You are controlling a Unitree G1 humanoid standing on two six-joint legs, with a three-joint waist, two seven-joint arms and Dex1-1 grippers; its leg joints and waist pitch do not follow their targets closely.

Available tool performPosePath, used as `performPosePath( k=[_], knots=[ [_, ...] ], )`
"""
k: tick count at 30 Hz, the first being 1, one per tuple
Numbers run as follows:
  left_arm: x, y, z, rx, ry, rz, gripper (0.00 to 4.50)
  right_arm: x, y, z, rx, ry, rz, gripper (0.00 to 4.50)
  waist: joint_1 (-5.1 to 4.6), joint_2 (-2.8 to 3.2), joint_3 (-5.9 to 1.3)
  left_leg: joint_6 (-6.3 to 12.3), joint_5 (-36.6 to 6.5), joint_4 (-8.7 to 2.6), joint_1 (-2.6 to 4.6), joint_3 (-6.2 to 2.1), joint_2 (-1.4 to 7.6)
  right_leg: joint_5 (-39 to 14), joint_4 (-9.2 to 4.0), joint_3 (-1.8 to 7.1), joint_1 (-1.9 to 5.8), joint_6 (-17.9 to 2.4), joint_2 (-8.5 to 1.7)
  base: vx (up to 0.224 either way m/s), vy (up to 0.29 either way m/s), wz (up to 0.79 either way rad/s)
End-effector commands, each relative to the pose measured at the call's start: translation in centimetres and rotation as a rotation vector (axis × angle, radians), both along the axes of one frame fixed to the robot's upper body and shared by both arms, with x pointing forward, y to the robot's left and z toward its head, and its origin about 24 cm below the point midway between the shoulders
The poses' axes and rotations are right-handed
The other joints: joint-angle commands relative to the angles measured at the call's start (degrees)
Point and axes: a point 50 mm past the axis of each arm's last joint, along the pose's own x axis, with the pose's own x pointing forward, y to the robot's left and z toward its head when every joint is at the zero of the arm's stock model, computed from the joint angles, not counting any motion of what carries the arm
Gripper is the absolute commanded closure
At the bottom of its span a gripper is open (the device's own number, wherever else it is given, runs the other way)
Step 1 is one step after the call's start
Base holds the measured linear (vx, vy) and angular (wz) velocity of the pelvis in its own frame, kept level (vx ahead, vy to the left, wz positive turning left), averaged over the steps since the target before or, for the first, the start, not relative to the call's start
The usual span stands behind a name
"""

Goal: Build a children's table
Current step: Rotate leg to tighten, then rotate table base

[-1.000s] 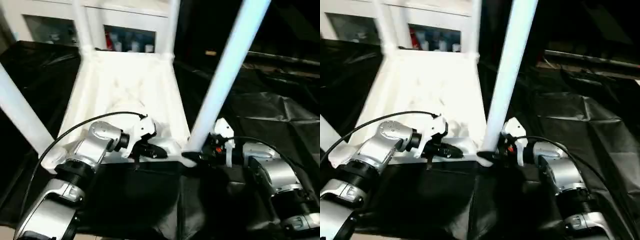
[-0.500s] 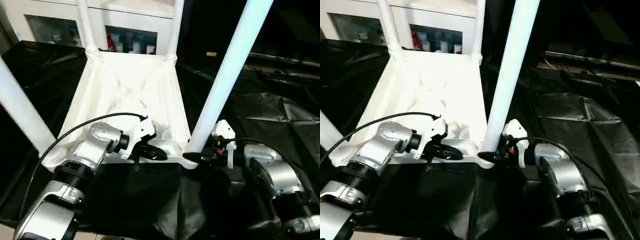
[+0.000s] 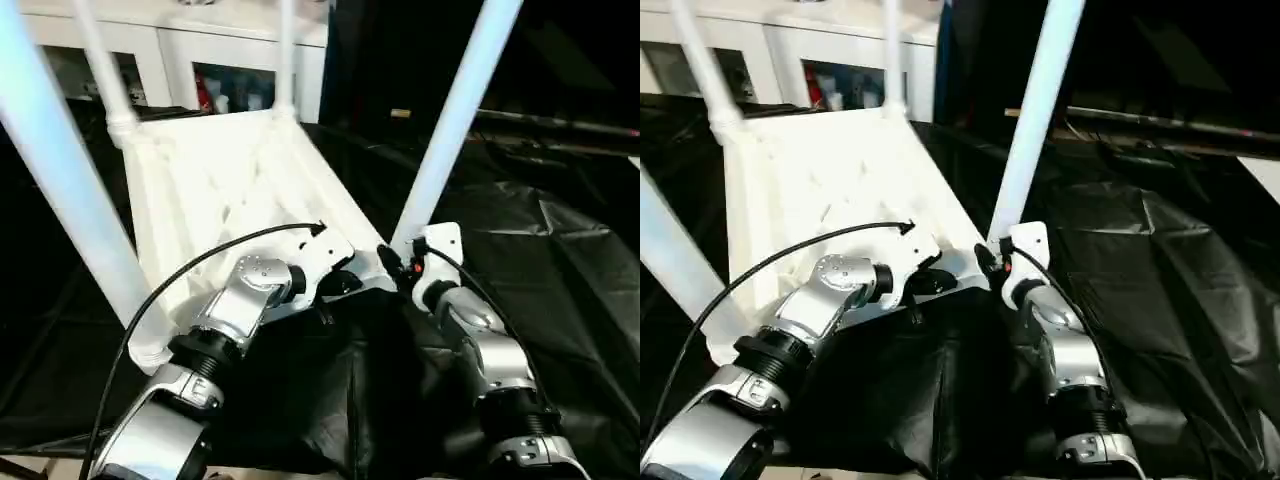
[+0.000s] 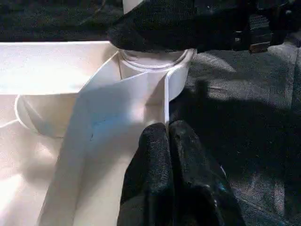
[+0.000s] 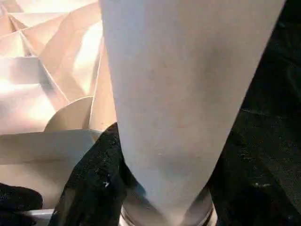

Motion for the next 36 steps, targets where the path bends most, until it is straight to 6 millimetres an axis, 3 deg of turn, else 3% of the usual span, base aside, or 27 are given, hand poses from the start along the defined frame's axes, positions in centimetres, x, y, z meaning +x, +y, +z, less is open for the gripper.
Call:
performPosePath(
  k=[1,2,3,5,7,8,9,10,13,17,18,21,23,25,30,32,35,36],
  knots=[
    [-1.1,-2.2,-0.2,-0.006,0.008,-0.128,4.50,-1.2,3.5,-1.6,0.033,0.091,0.163,1.82,-0.13,0.90,-2.04,-1.10,-20.20,-5.31,0.06,-1.24,1.40,-18.71,-5.26,1.88,1.32,-8.04,-2.38,0.000,0.000,0.00],
    [-1.0,-1.9,-0.2,-0.002,0.006,-0.127,4.50,-1.2,3.4,-1.5,0.025,0.082,0.188,1.80,-0.30,0.40,-2.11,-0.80,-19.96,-5.22,0.02,-1.11,1.40,-18.56,-5.24,1.89,1.35,-8.22,-2.36,0.000,0.000,0.00],
    [-0.8,-1.4,-0.1,0.000,0.005,-0.123,4.50,-1.3,3.0,-1.2,0.017,0.065,0.246,1.74,-0.10,0.72,-2.13,-0.48,-19.87,-5.17,0.18,-1.12,1.45,-18.57,-5.24,1.93,1.34,-8.44,-2.43,0.000,0.000,0.00],
    [-0.5,-0.9,0.0,0.001,0.004,-0.113,4.50,-1.5,2.7,-0.9,0.006,0.048,0.309,1.62,-0.05,0.61,-2.27,0.17,-17.97,-5.03,-0.04,-0.98,1.53,-15.59,-4.90,1.98,1.65,-9.22,-2.42,0.000,0.000,0.00],
    [0.1,0.2,0.3,0.016,-0.007,-0.090,4.50,-2.3,0.1,0.3,-0.011,0.006,0.486,1.62,0.21,0.55,-2.34,1.09,-16.38,-4.82,-0.03,-0.78,1.51,-12.95,-4.73,2.00,1.94,-10.12,-2.37,0.000,0.000,0.00],
    [0.2,0.5,0.4,0.021,-0.011,-0.090,4.50,-2.5,-1.1,0.6,-0.027,0.002,0.532,1.62,0.46,-0.62,-2.47,2.48,-14.55,-4.36,0.04,-0.44,1.62,-10.14,-4.49,2.03,2.06,-10.80,-2.33,0.000,0.000,0.00],
    [0.3,0.7,0.5,0.023,-0.014,-0.091,4.50,-2.7,-2.0,0.8,-0.040,0.002,0.556,1.62,0.92,-0.09,-2.47,3.61,-12.97,-4.18,0.27,-0.24,1.63,-8.08,-4.17,2.16,1.80,-12.03,-2.42,0.000,0.000,0.00],
    [0.4,1.0,0.6,0.024,-0.017,-0.087,4.50,-2.9,-3.6,1.1,-0.058,0.009,0.583,1.62,0.96,-0.15,-2.56,3.98,-11.41,-4.10,-0.03,-0.29,1.56,-6.59,-3.94,2.10,2.23,-12.42,-2.42,0.000,0.000,0.00],
    [0.4,1.1,0.7,0.020,-0.019,-0.095,4.50,-3.1,-5.0,1.4,-0.071,0.026,0.612,1.62,1.18,-0.20,-2.70,6.11,-6.84,-3.78,-0.45,-0.27,1.58,-1.45,-3.18,1.97,2.56,-14.56,-2.52,0.000,0.000,0.00],
    [0.3,1.4,0.8,0.006,-0.017,-0.120,4.50,-3.7,-7.8,2.0,-0.125,0.069,0.681,1.62,1.28,-0.39,-2.59,6.77,-8.83,-3.58,-0.30,-0.22,1.70,-3.78,-3.45,1.86,2.57,-15.45,-2.55,0.000,0.000,0.00],
    [0.0,1.5,0.8,-0.010,-0.023,-0.158,4.50,-4.0,-8.8,2.5,-0.136,0.079,0.701,1.62,1.26,-0.06,-2.47,6.62,-9.93,-3.71,-0.27,-0.25,1.76,-5.67,-3.69,1.87,2.35,-15.18,-2.66,0.000,0.000,0.00],
    [-0.3,1.6,0.9,-0.027,-0.027,-0.194,4.50,-4.2,-9.3,2.9,-0.137,0.088,0.722,1.62,0.90,-0.52,-2.45,6.02,-10.74,-3.73,-0.48,-0.40,1.69,-8.41,-3.93,1.78,2.42,-14.29,-2.62,0.000,0.000,0.00],
    [-0.5,1.8,0.9,-0.038,-0.026,-0.216,4.50,-4.5,-9.5,3.0,-0.134,0.099,0.745,1.62,0.88,-0.25,-2.43,5.83,-10.84,-3.73,-0.30,-0.39,1.72,-9.25,-3.99,1.84,2.30,-14.18,-2.62,0.000,0.000,0.00],
    [-0.7,1.9,1.1,-0.054,-0.034,-0.238,4.50,-5.1,-9.5,3.1,-0.125,0.108,0.785,1.62,0.94,-0.51,-2.41,6.06,-10.53,-3.72,-0.37,-0.41,1.85,-8.56,-3.86,1.89,2.44,-14.15,-2.60,0.000,0.000,0.00],
    [-0.3,1.7,1.9,-0.126,-0.074,-0.180,4.50,-5.3,-8.1,3.3,-0.048,0.075,0.801,1.62,0.88,-0.42,-2.46,5.99,-10.45,-3.71,-0.28,-0.40,1.88,-8.62,-3.81,1.80,2.16,-14.40,-2.62,0.000,0.000,0.00],
    [-0.3,1.7,2.2,-0.144,-0.073,-0.172,4.06,-5.4,-7.7,3.3,-0.035,0.071,0.814,1.51,0.92,-0.29,-2.50,5.69,-10.32,-3.72,-0.25,-0.42,1.96,-8.33,-3.68,1.82,2.17,-14.55,-2.68,0.000,0.000,0.00],
    [-0.2,1.9,3.1,-0.198,-0.077,-0.128,3.88,-5.9,-6.6,3.1,-0.017,0.080,0.863,1.51,1.11,-0.11,-2.69,5.57,-8.65,-3.61,-0.20,-0.41,2.04,-4.56,-3.15,1.81,2.32,-15.82,-2.61,0.000,0.000,0.00],
    [-0.2,2.2,3.6,-0.230,-0.075,-0.100,3.83,-6.1,-6.2,3.1,-0.009,0.082,0.874,1.51,1.06,-0.17,-2.63,6.28,-7.71,-3.57,-0.34,-0.35,1.97,-2.58,-3.04,1.77,2.37,-16.36,-2.53,0.000,0.000,0.00]
  ],
)
